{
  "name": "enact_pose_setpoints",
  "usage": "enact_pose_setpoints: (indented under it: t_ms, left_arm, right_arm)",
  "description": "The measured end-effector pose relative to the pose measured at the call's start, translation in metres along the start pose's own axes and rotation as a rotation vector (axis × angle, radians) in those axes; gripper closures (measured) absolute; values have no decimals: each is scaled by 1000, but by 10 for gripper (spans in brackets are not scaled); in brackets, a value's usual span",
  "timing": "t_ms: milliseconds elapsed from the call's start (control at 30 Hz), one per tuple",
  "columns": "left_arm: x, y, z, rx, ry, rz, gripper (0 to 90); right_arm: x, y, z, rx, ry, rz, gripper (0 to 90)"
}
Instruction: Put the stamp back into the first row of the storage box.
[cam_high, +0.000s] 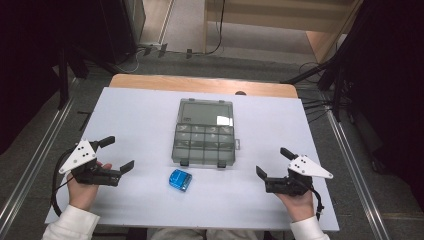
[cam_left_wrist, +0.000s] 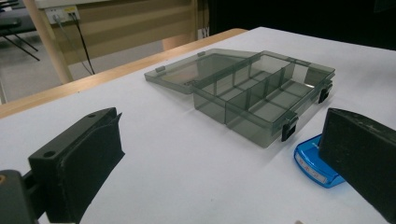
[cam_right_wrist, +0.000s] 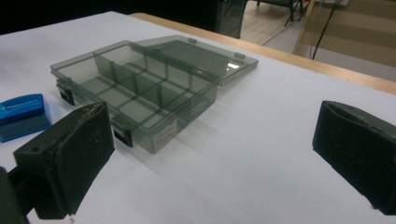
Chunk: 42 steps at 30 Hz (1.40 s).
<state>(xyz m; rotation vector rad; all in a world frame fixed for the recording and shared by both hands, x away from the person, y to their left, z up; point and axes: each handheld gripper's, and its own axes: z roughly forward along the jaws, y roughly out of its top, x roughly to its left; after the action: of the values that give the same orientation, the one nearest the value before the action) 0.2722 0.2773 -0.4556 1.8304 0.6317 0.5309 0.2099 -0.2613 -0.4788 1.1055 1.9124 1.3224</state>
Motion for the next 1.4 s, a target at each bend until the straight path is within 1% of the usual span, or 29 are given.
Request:
enact_pose_setpoints:
  t_ms: [100,167,200,300,400,467,633,833,900,967,1067,1267,1300,1400]
  left_arm:
    - [0,0,0,-2,-3,-4,0]
    - [0,0,1,-1,-4,-4,0]
    - [0,0,1,-1,-4,-4,0]
    - [0,0,1,1,-6,-2,0]
    - [0,-1,1,3,-4,-4,0]
    - [0,-1,2,3,-5,-4,0]
    - [1,-1,1,5,0,-7,0]
    - [-1,-1,1,18,10,0,0]
    - [-2,-1,2,24,16,11,0]
    - [-2,-1,2,26,15,6,0]
    - [-3,-1,2,24,13,9,0]
    - [-4,-1,2,23,5,12,0]
    - [-4,-1,3,22,4,12,0]
    - [-4,-1,2,27,5,15,0]
  right_arm:
    - [4,1,3,3,15,-1,0]
    - [9,2,6,13,34,-7,0]
    - [9,2,6,13,34,-7,0]
    - [14,2,11,31,56,-20,0]
    - [16,3,13,35,66,-22,0]
    - [19,5,15,34,80,-22,0]
    - [28,12,19,41,112,-47,0]
    - [36,17,23,49,128,-69,0]
    - [39,18,27,73,137,-77,0]
    - [43,19,33,104,145,-90,0]
    - [47,21,37,119,152,-95,0]
    - [60,29,49,128,200,-120,0]
    - [63,31,53,126,212,-125,0]
    - [65,33,58,128,222,-125,0]
